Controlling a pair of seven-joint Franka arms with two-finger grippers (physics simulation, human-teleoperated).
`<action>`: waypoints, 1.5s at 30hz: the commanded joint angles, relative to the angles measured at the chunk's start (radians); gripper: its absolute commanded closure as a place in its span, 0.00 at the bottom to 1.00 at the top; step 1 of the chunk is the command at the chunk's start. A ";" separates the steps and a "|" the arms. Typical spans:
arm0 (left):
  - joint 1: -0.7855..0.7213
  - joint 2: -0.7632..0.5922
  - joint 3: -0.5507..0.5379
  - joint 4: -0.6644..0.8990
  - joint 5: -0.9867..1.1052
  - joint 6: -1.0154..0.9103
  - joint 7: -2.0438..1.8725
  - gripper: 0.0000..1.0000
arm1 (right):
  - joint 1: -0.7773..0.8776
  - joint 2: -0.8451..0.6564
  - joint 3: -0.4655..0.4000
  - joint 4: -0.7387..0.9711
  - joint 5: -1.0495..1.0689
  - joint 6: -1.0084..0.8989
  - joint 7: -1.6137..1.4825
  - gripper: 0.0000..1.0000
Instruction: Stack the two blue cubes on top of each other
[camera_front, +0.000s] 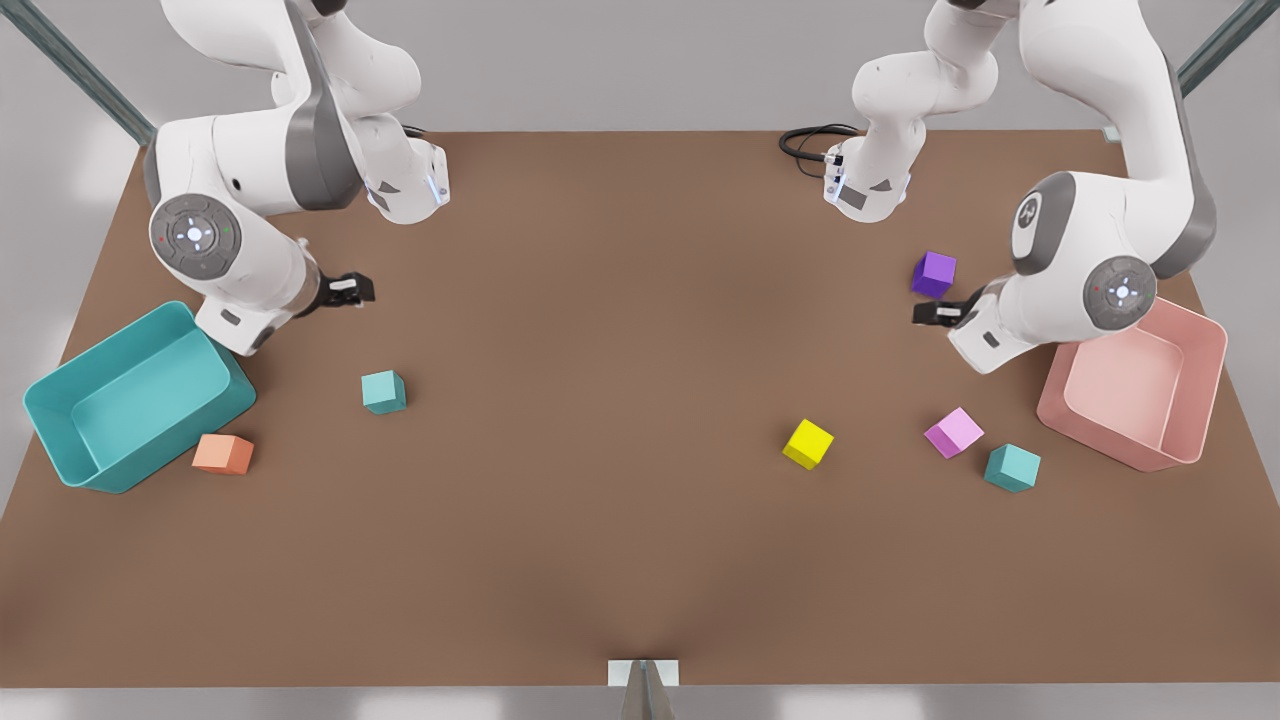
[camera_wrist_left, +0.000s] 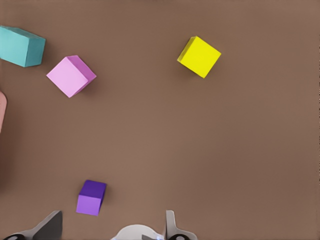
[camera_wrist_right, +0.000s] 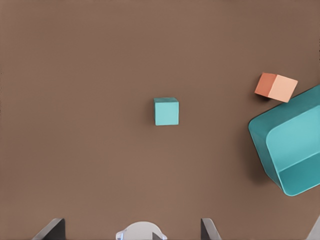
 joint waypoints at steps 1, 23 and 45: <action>-0.006 -0.002 -0.002 0.001 -0.005 0.055 -0.039 0.00 | 0.001 -0.001 0.000 -0.001 0.000 0.071 0.015 0.00; -0.010 -0.001 -0.003 -0.001 -0.001 0.011 -0.039 0.00 | -0.121 0.168 -0.006 -0.668 0.003 0.985 0.032 0.00; -0.011 -0.013 -0.003 0.020 -0.007 -0.031 -0.038 0.00 | -0.138 0.272 -0.009 -0.716 -0.009 1.009 -0.055 0.00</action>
